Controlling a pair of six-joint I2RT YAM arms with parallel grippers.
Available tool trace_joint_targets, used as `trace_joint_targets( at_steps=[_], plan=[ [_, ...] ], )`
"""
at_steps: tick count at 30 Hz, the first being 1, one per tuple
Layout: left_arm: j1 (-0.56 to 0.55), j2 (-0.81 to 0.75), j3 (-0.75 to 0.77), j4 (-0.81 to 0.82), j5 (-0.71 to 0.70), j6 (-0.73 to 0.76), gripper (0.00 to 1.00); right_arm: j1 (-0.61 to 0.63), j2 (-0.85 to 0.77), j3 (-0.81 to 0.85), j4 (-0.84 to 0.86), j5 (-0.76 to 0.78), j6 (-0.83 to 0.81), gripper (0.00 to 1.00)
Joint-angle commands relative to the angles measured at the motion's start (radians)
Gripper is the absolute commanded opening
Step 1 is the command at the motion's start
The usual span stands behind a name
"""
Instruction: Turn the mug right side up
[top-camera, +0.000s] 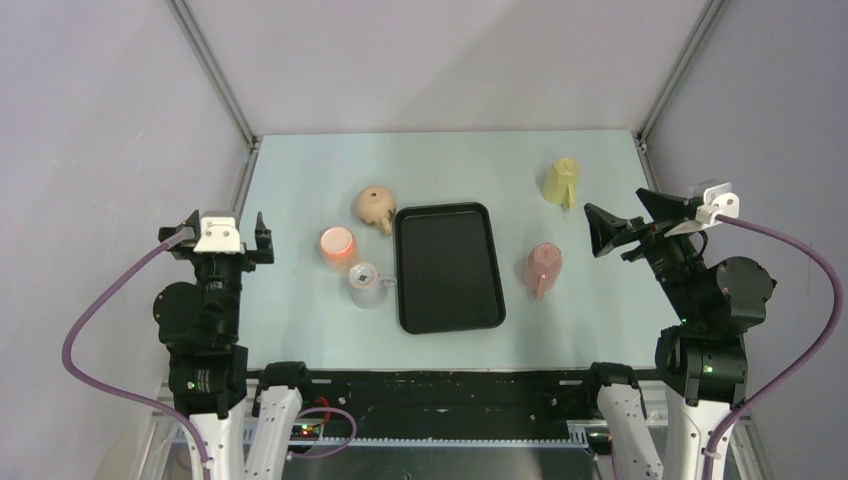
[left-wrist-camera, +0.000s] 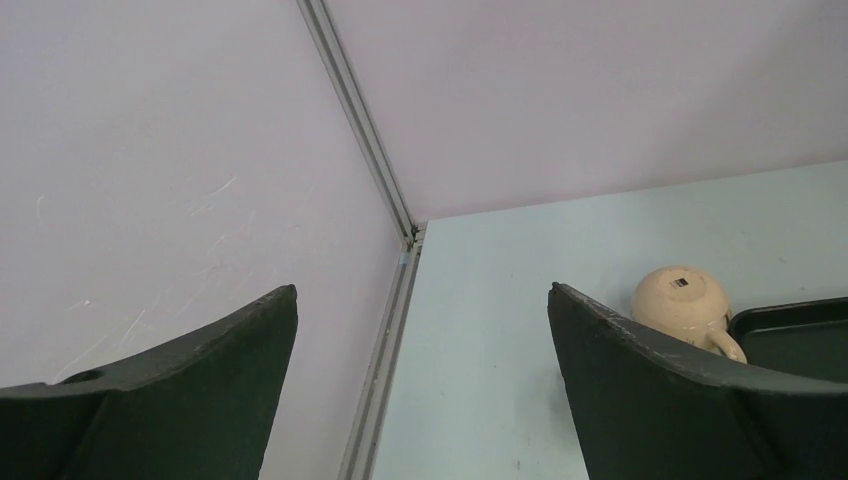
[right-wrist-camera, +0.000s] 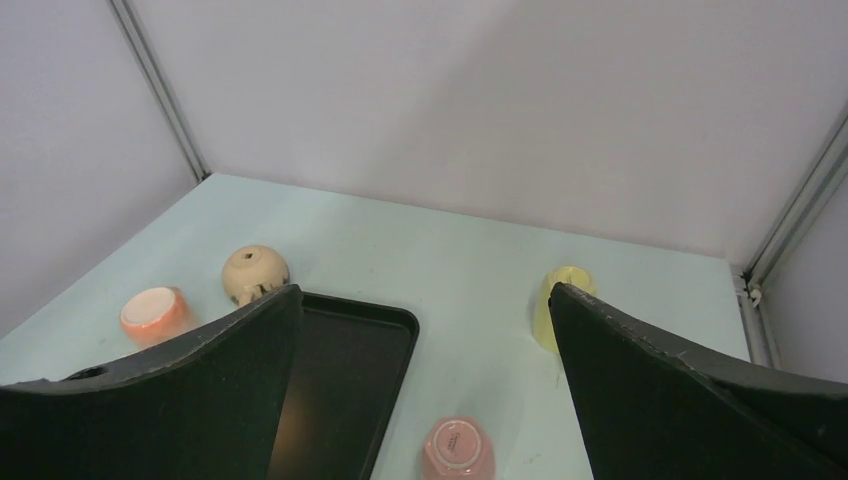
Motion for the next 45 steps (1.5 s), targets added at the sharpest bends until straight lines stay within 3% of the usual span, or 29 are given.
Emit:
trace_joint_targets(
  at_steps=[1, 12, 22, 30, 45],
  plan=[
    [-0.005, 0.01, 0.026, 0.01, 0.024, 0.018, 0.98, 0.008, 0.013, 0.014, 0.032, 0.022, 0.003, 1.0],
    [-0.006, 0.021, -0.044, -0.002, 0.159, 0.059, 0.98, 0.025, 0.019, -0.077, 0.023, -0.063, -0.242, 1.0],
    [-0.005, 0.028, -0.187, -0.018, 0.239, 0.117, 0.98, 0.026, 0.028, -0.208, 0.052, -0.038, -0.277, 1.0],
    [-0.005, 0.027, -0.275, -0.032, 0.298, 0.121, 0.98, 0.038, 0.166, -0.207, -0.04, 0.013, -0.309, 1.0],
    [-0.005, 0.015, -0.317, -0.031, 0.281, 0.084, 0.98, 0.291, 0.39, -0.216, -0.28, 0.227, -0.363, 1.0]
  ],
)
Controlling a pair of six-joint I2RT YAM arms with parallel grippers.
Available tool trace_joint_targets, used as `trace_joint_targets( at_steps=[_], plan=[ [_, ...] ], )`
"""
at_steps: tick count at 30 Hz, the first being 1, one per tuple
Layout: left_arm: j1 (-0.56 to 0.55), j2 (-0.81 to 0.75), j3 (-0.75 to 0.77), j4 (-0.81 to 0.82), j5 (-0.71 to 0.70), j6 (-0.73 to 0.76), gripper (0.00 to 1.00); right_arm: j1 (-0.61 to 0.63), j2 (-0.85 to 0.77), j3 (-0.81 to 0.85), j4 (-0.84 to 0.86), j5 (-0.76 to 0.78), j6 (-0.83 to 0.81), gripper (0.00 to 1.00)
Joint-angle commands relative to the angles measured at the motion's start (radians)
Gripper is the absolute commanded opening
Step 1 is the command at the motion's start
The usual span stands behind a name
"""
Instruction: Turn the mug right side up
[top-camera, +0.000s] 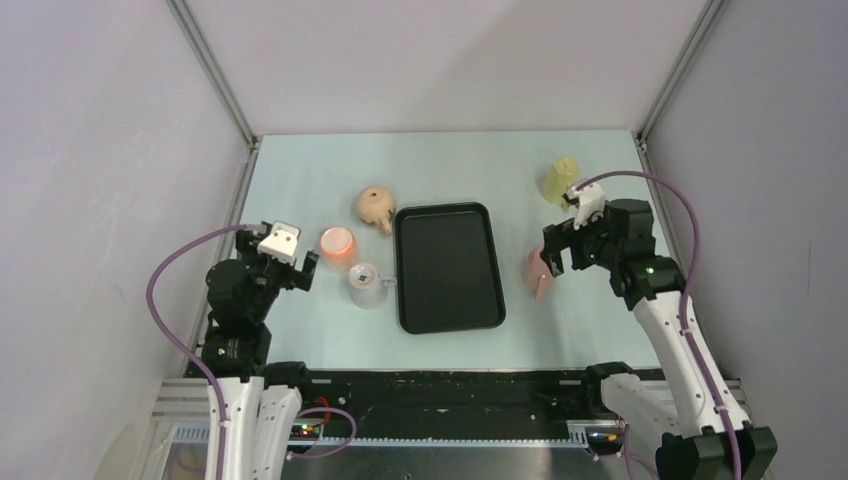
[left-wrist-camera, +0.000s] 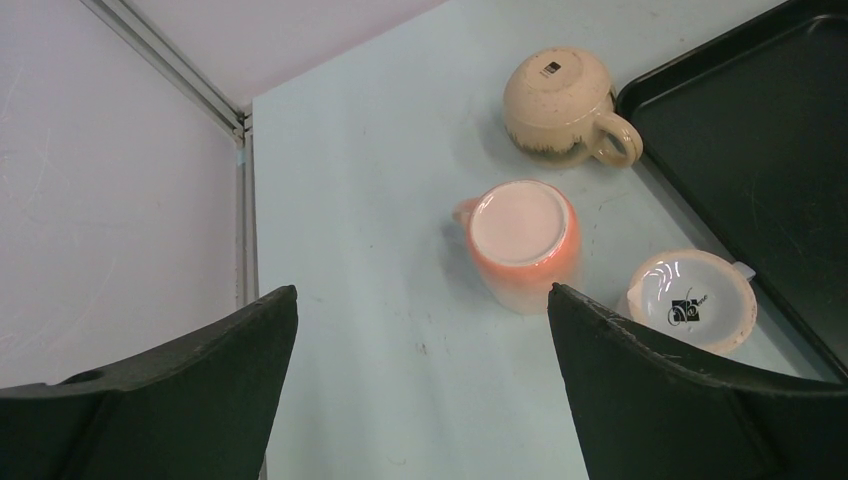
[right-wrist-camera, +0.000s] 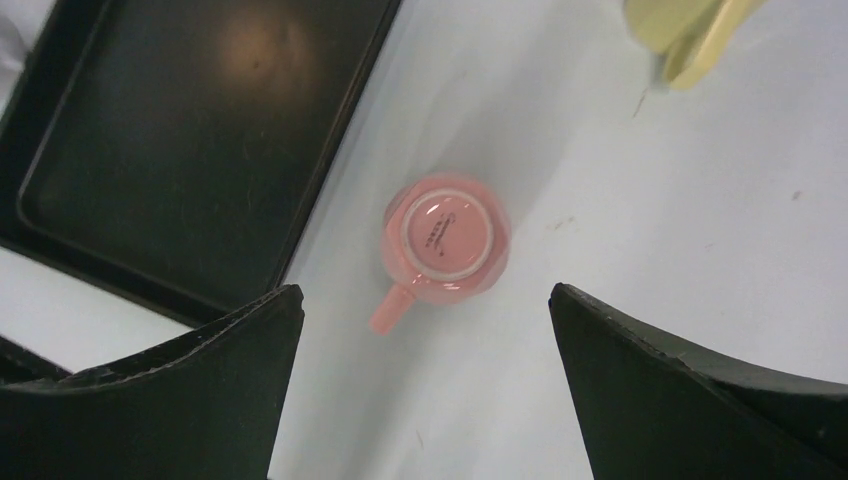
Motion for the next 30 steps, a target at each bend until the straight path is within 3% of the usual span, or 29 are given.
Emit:
trace_joint_targets(
  at_steps=[1, 9, 30],
  plan=[
    [-0.004, -0.012, -0.016, 0.022, 0.011, -0.01, 0.98, 0.08, 0.051, 0.003, -0.068, 0.088, -0.034, 1.0],
    [-0.004, -0.003, -0.025, 0.023, 0.016, -0.01, 0.98, 0.135, 0.18, -0.006, -0.096, 0.184, -0.013, 1.0],
    [-0.004, -0.006, -0.034, 0.022, 0.025, -0.018, 0.98, 0.134, 0.373, -0.053, 0.064, 0.284, 0.12, 0.77]
  ],
)
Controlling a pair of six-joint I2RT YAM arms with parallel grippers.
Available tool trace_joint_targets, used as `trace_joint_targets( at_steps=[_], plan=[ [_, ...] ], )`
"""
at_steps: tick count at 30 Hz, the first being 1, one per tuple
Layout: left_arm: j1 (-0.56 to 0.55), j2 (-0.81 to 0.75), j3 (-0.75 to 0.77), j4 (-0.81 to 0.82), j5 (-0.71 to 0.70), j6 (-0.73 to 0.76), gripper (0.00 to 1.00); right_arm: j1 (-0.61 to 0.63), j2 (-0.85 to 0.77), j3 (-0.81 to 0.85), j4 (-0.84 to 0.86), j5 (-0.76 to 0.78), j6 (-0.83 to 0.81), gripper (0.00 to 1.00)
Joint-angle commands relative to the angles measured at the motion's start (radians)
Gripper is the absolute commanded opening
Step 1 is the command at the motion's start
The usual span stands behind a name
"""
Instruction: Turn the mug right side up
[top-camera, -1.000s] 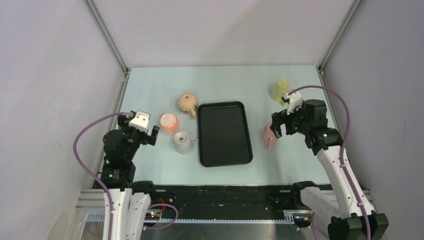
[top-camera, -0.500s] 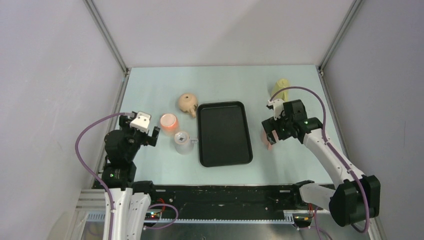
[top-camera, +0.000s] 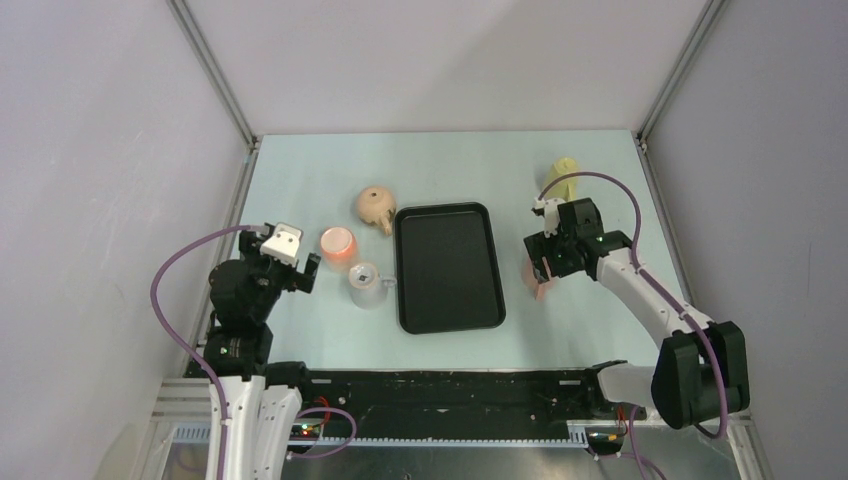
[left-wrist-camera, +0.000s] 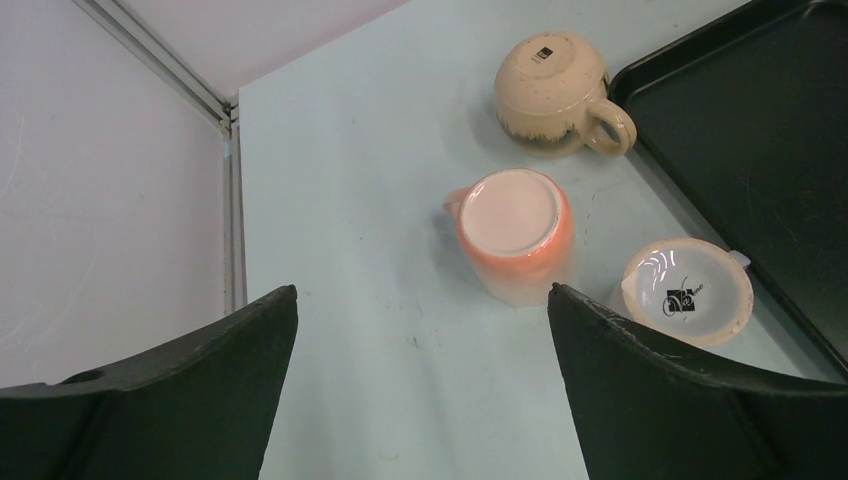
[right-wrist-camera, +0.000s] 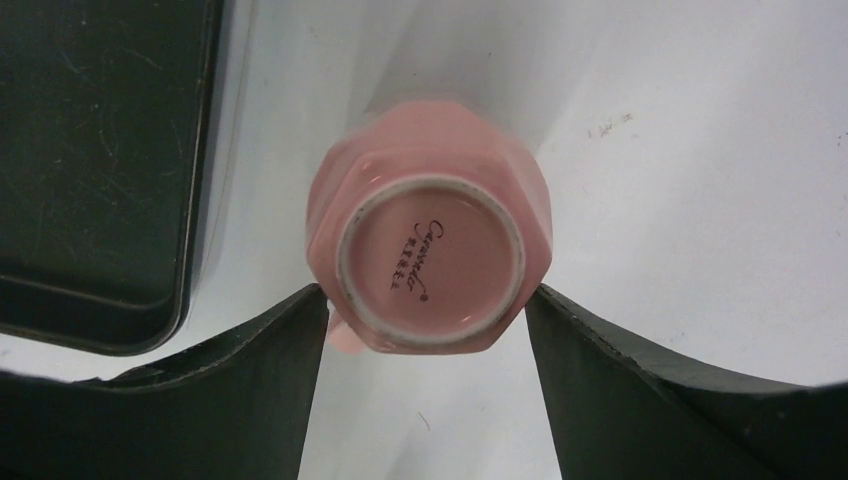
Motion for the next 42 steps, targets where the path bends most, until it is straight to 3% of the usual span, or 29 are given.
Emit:
trace_joint_targets(
  at_steps=[1, 10, 23, 27, 32, 42],
  plan=[
    [-0.003, -0.004, -0.008, 0.023, 0.017, -0.017, 0.98, 0.001, 0.023, -0.016, 0.056, 0.065, 0.034, 0.77],
    [-0.004, 0.01, -0.01, 0.023, 0.015, -0.019, 0.98, -0.037, 0.035, -0.011, 0.11, 0.133, -0.005, 0.76],
    [-0.004, 0.01, -0.013, 0.023, 0.018, -0.02, 0.98, -0.152, 0.113, 0.053, 0.079, 0.014, -0.006, 0.74],
    [-0.004, 0.015, -0.013, 0.024, 0.02, -0.02, 0.98, -0.158, 0.107, 0.039, 0.105, 0.006, -0.008, 0.66],
    [-0.004, 0.011, -0.014, 0.024, 0.02, -0.019, 0.98, -0.148, 0.099, 0.026, 0.124, -0.001, 0.005, 0.48],
    [-0.004, 0.007, -0.015, 0.024, 0.023, -0.021, 0.98, -0.131, 0.067, -0.019, 0.193, 0.029, 0.032, 0.41]
  ],
)
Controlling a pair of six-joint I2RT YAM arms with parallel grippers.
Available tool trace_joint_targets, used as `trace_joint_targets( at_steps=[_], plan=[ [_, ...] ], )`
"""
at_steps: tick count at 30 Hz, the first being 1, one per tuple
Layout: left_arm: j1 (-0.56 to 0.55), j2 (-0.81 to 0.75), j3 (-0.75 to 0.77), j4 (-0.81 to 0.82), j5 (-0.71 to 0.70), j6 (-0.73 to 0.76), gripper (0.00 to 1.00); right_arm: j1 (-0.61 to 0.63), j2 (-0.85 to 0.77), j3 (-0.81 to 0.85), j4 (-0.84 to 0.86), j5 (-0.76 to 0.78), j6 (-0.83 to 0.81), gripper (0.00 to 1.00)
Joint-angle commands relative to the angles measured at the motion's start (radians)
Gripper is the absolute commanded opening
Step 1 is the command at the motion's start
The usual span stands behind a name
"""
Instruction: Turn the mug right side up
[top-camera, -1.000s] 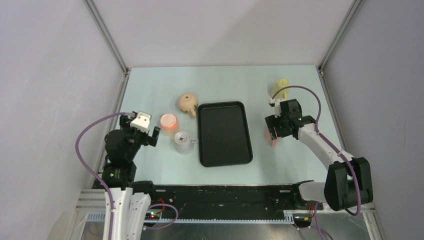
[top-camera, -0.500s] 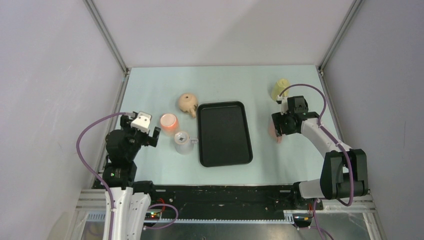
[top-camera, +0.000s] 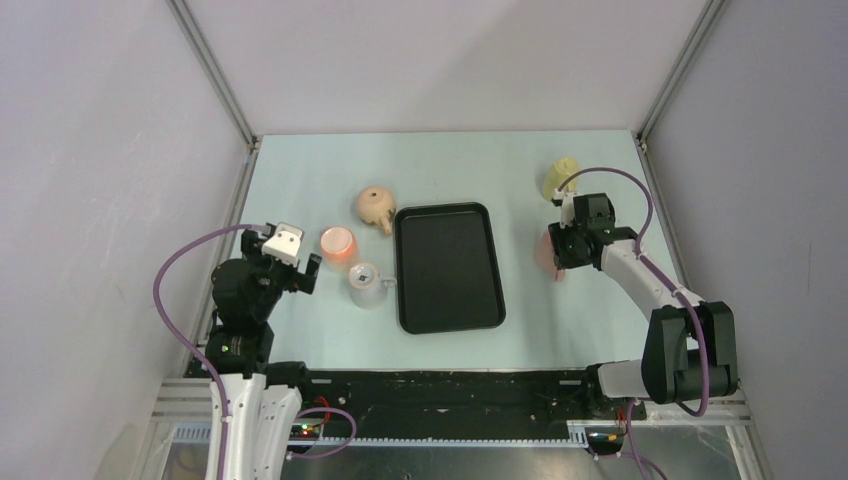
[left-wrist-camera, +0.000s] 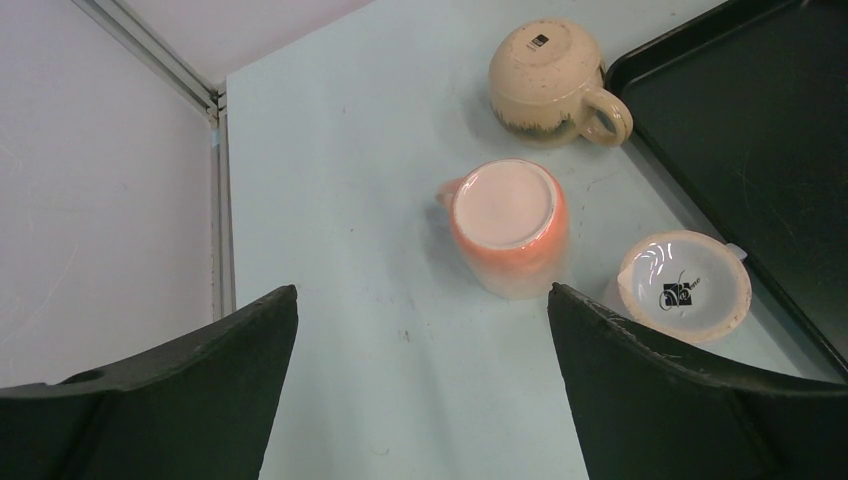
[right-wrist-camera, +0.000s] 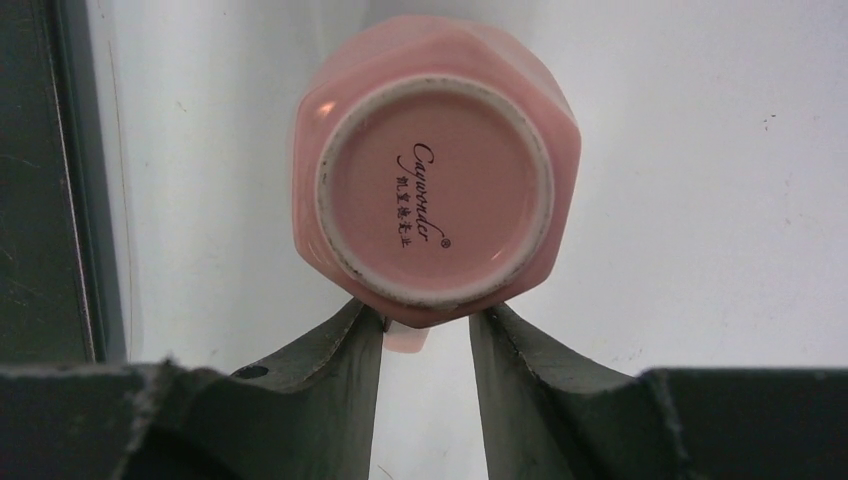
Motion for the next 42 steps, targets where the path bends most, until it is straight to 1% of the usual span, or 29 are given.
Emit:
trace_joint_targets(
  at_steps=[1, 7, 19, 24, 26, 27, 29, 34, 39, 41, 42],
  plan=[
    [-0.004, -0.002, -0.002, 0.024, 0.024, -0.012, 0.98, 0.005, -0.045, -0.018, 0.079, 0.004, 0.015, 0.41],
    [-0.004, 0.001, -0.002, 0.024, 0.028, -0.012, 0.98, 0.003, -0.059, -0.039, 0.102, -0.028, 0.017, 0.4],
    [-0.004, 0.005, -0.006, 0.024, 0.032, -0.01, 0.98, 0.006, -0.021, -0.043, 0.1, -0.059, 0.028, 0.38],
    [-0.004, 0.013, -0.005, 0.025, 0.034, -0.01, 0.98, 0.013, -0.008, -0.045, 0.104, -0.04, 0.035, 0.38],
    [-0.003, 0.012, -0.004, 0.024, 0.035, -0.009, 0.98, 0.015, 0.001, -0.045, 0.104, -0.034, 0.038, 0.4],
    [-0.003, 0.012, -0.004, 0.025, 0.036, -0.009, 0.98, 0.016, 0.006, -0.045, 0.105, -0.031, 0.038, 0.44],
    [-0.004, 0.013, -0.006, 0.024, 0.035, -0.009, 0.98, 0.023, 0.011, -0.046, 0.108, -0.016, 0.036, 0.46],
    [-0.004, 0.017, -0.007, 0.024, 0.037, -0.007, 0.98, 0.034, 0.016, -0.048, 0.118, 0.009, 0.036, 0.41],
    [-0.004, 0.025, -0.004, 0.024, 0.039, -0.006, 0.98, 0.039, 0.01, -0.051, 0.129, 0.027, 0.036, 0.38],
    [-0.004, 0.029, -0.005, 0.024, 0.041, -0.007, 0.98, 0.039, 0.014, -0.051, 0.132, 0.037, 0.034, 0.36],
    [-0.005, 0.03, -0.005, 0.025, 0.042, -0.007, 0.98, 0.04, 0.016, -0.051, 0.134, 0.037, 0.032, 0.32]
  ],
)
